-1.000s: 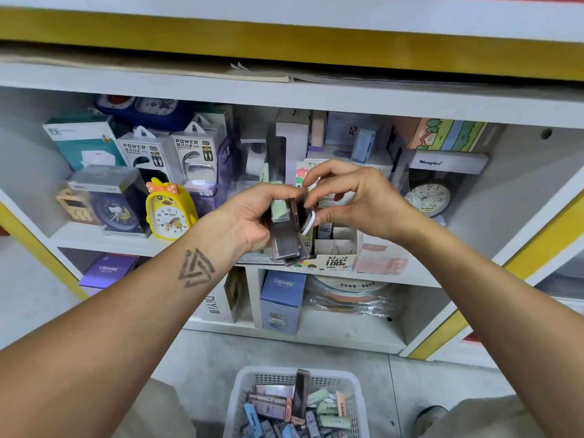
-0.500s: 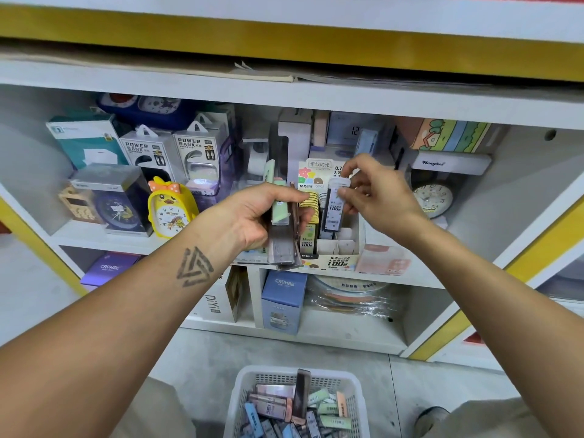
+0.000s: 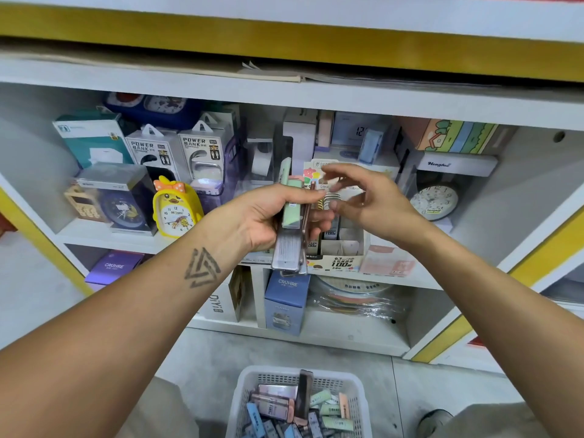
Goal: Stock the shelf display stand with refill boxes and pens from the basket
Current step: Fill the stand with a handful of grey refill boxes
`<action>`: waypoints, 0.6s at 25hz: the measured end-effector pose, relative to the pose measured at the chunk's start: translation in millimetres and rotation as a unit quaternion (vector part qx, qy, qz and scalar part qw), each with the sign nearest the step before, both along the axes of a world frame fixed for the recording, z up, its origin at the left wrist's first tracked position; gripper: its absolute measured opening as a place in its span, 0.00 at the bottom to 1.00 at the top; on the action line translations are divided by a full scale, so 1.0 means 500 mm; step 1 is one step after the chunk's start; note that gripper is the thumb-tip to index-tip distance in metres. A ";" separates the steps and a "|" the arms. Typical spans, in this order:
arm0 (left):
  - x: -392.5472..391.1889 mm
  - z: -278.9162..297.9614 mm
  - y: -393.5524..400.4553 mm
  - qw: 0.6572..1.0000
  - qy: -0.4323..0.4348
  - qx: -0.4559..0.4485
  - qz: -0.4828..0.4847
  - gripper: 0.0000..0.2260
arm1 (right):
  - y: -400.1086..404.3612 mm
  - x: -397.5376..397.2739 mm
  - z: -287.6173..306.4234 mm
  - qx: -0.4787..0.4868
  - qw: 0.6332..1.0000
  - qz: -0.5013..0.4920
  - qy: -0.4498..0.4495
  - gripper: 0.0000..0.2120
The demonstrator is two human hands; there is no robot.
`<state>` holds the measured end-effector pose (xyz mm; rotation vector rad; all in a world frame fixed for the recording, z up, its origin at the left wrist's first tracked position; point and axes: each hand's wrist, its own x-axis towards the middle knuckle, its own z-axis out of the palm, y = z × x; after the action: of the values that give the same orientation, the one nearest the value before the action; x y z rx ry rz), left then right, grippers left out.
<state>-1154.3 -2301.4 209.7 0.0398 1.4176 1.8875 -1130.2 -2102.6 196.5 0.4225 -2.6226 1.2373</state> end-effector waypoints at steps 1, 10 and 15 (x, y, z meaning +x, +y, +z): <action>0.002 0.000 0.001 1.000 0.006 -0.002 -0.009 0.09 | -0.006 0.002 0.005 -0.020 0.999 0.034 -0.011 0.24; 0.003 0.003 -0.010 0.999 -0.003 0.030 0.013 0.10 | 0.010 0.001 0.013 -0.300 0.945 0.068 -0.109 0.11; -0.007 -0.001 -0.021 0.993 -0.006 -0.089 0.080 0.02 | 0.022 -0.012 0.028 -0.370 0.925 0.001 -0.087 0.10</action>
<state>-1157.9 -2311.8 209.1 -0.1760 1.6168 1.8763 -1136.3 -2091.8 210.6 0.1746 -2.0333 2.1949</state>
